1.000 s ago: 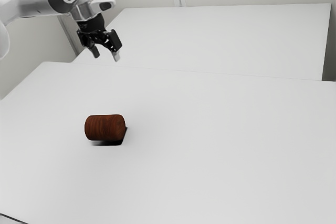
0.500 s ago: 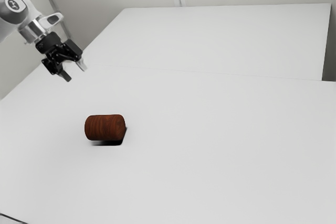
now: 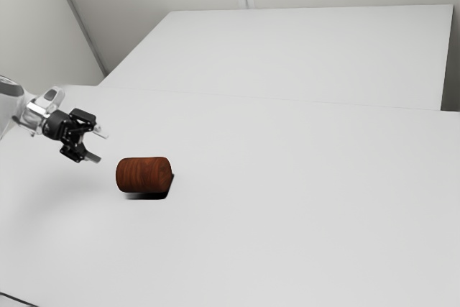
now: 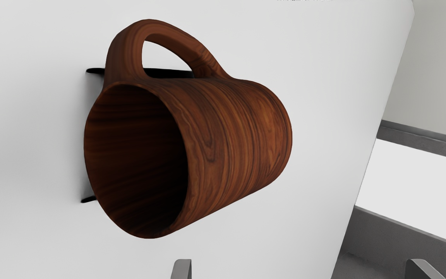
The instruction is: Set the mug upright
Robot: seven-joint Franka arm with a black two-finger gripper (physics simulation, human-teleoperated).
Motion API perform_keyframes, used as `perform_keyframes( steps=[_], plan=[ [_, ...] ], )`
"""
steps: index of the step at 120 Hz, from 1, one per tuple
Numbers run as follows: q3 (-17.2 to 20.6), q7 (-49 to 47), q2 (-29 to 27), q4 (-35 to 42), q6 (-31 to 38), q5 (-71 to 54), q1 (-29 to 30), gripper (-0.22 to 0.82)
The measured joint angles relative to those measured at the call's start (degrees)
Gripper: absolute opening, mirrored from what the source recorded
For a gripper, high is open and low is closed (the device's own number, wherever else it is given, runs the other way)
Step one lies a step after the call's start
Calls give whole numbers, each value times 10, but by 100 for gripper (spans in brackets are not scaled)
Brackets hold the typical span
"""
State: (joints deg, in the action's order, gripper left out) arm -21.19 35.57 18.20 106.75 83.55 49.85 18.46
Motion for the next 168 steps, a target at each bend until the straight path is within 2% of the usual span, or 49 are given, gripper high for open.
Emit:
perform_keyframes(
  steps=[19,33,88,93,110,123,145,168],
  plan=[
    [-2,42,43,21,7,76,11,60],
    [-2,74,52,40,7,116,18,60],
    [13,185,86,54,-71,151,17,60],
    [14,192,86,54,-74,153,18,54],
    [14,213,86,55,-80,156,18,17],
    [14,226,89,55,-81,157,19,0],
    [14,243,90,55,-81,159,17,-13],
    [15,253,28,55,-72,149,6,-16]
  ],
)
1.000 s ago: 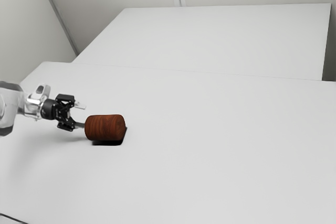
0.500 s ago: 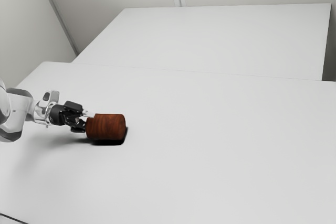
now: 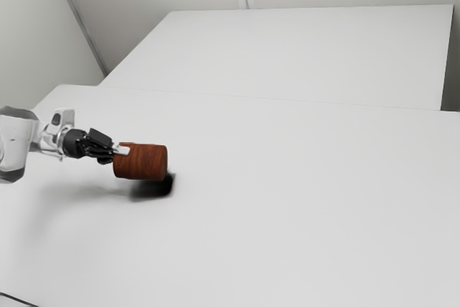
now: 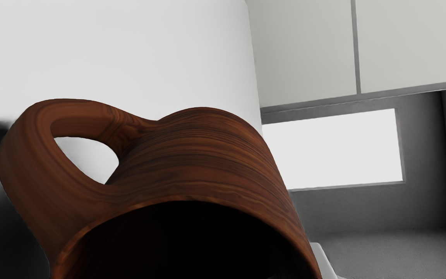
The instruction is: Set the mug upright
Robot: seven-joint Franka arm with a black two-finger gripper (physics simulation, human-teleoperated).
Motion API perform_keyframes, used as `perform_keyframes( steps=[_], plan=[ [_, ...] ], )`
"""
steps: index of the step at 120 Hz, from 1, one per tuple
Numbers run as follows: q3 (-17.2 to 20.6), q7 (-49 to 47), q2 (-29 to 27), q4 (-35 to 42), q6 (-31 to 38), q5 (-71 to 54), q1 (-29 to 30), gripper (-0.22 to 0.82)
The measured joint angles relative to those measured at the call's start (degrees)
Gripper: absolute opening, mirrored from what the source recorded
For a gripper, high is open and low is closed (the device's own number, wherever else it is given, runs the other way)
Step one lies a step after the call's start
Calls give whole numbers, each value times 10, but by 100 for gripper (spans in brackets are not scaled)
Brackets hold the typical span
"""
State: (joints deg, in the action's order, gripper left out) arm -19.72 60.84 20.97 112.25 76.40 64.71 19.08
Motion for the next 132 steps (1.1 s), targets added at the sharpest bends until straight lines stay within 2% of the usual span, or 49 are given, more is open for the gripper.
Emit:
perform_keyframes(
  steps=[17,35,57,75,91,108,132],
  plan=[
    [28,-17,-59,-1,56,-75,-28,-17],
    [78,-68,-112,-6,142,-209,-63,-17],
    [145,-152,-161,-8,238,-378,-74,-17],
    [184,-233,-179,-8,292,-503,-88,-17],
    [207,-299,-184,6,332,-560,-103,-17],
    [214,-357,-182,50,384,-593,-116,-17],
    [223,-424,-161,79,439,-621,-102,-17]
  ],
)
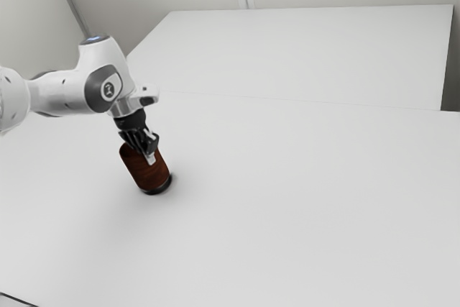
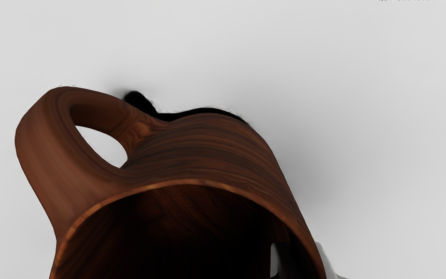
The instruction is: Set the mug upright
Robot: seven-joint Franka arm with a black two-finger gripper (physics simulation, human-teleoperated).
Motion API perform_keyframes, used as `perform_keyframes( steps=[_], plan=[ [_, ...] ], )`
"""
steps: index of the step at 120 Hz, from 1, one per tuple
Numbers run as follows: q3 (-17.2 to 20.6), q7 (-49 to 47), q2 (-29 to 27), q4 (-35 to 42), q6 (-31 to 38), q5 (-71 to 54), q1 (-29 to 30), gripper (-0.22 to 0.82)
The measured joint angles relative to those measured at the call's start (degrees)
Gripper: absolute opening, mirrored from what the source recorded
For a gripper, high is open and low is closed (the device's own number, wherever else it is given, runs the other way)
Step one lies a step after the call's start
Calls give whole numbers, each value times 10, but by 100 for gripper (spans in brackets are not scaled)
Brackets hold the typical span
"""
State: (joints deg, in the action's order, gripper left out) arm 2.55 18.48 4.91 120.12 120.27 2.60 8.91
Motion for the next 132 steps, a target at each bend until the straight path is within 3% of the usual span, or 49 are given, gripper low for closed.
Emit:
perform_keyframes(
  steps=[10,34,55,85,132],
  plan=[
    [3,-23,6,13,18,-4,-7,-15],
    [7,-62,9,23,42,-1,-9,26],
    [7,-86,-4,22,46,0,-8,45],
    [21,-110,-41,-37,0,1,-7,56],
    [20,-131,55,-377,-213,1,-14,60]
  ],
)
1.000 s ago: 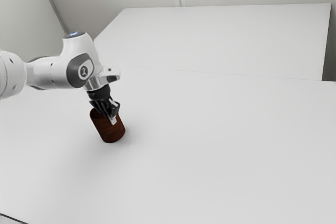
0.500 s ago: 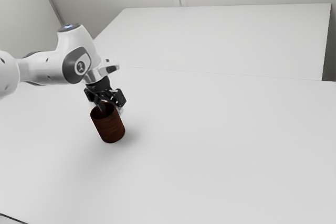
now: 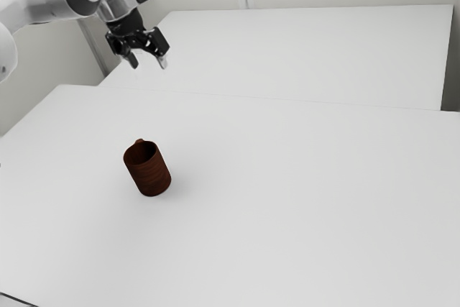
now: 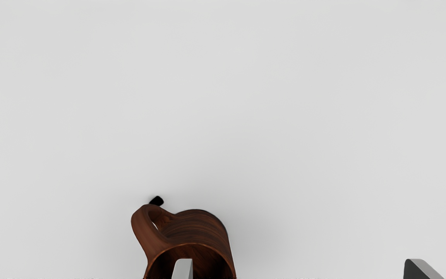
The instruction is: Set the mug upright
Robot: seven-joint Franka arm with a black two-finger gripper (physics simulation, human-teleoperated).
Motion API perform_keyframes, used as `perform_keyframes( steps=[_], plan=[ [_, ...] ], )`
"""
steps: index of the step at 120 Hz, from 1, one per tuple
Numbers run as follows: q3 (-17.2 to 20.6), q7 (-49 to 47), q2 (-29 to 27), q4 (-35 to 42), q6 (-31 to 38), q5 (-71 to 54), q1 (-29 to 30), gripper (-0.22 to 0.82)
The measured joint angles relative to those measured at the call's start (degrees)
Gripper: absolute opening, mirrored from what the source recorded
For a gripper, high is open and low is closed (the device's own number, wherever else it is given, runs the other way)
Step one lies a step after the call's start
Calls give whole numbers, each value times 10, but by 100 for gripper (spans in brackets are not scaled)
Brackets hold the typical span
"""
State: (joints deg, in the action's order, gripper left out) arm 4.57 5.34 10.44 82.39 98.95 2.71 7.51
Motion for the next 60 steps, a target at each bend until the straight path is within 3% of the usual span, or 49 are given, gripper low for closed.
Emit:
perform_keyframes(
  steps=[24,60],
  plan=[
    [4,-6,-3,-19,-59,1,-1,60],
    [3,-12,-4,-19,-82,4,0,60]
  ],
)
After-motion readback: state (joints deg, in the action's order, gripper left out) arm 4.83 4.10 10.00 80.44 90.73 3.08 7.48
